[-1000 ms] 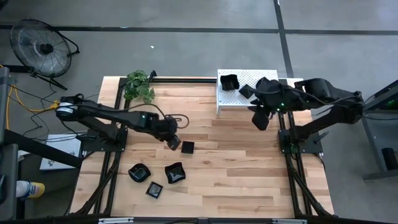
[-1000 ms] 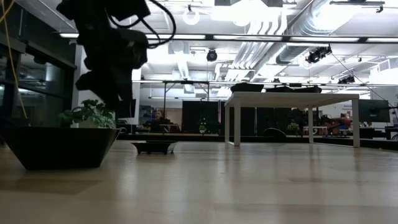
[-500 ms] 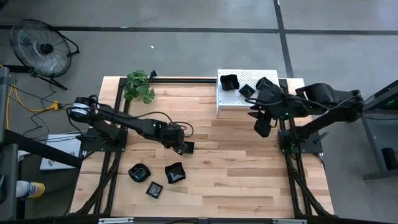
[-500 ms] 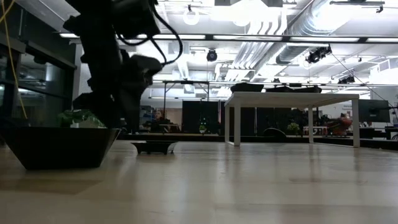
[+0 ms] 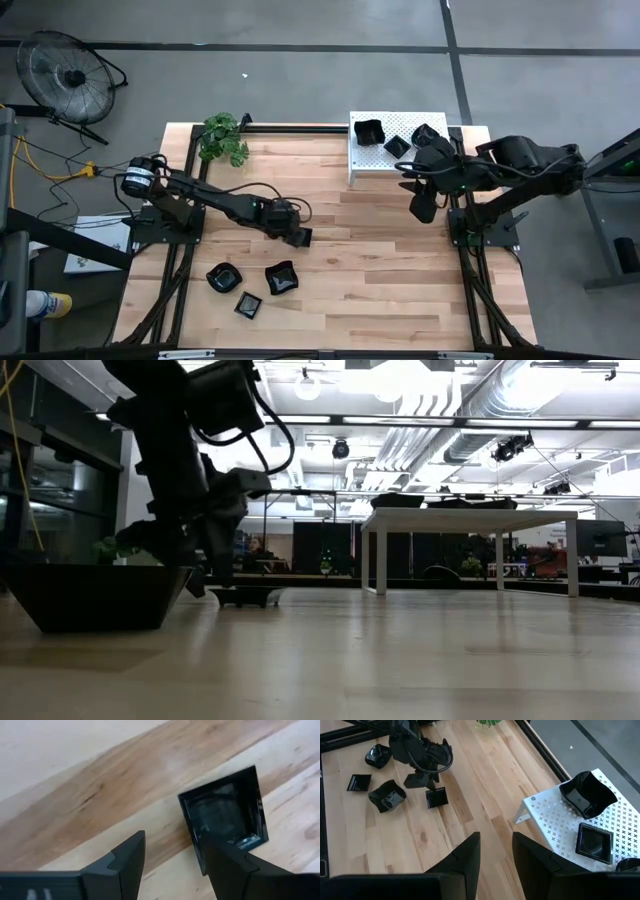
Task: Pick & Place Mini shaped plates
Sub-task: Stack the square plate on top of the square plate on the shelf
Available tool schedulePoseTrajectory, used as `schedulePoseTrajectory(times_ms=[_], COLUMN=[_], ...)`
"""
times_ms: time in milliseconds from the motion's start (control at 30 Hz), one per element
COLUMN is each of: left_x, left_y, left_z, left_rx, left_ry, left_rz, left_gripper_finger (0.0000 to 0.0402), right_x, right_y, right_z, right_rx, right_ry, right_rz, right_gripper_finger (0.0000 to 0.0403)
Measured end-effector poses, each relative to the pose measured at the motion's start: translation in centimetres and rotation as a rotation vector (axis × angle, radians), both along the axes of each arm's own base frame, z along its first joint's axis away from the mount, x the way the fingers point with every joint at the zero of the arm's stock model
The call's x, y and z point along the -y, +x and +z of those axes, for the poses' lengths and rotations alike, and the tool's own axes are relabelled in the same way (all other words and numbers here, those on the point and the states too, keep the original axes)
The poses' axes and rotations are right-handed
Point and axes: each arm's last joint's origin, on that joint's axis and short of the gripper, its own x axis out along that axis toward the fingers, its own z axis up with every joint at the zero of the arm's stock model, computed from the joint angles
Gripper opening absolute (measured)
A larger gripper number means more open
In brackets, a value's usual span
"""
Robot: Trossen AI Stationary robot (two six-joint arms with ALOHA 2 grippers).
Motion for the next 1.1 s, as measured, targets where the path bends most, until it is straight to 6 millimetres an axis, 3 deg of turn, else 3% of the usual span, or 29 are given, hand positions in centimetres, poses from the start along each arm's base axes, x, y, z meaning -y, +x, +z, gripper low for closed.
schedulePoseTrajectory(times_ms=[733,1100], left_x=[0.1,0.4], left_y=[0.7,1.2], left_z=[0.4,-0.8], left_rx=[0.084,0.067], left_ry=[-0.03,-0.045], left_rz=[0.048,0.043], left_gripper_finger=[0.0188,0.0188], right_x=[0.0,0.0], right_y=[0.0,-0.1], right_z=[0.0,-0.1], right_rx=[-0.003,-0.011], right_ry=[-0.005,-0.006], right_rz=[0.001,0.001], right_gripper_finger=[0.0108,0.0108])
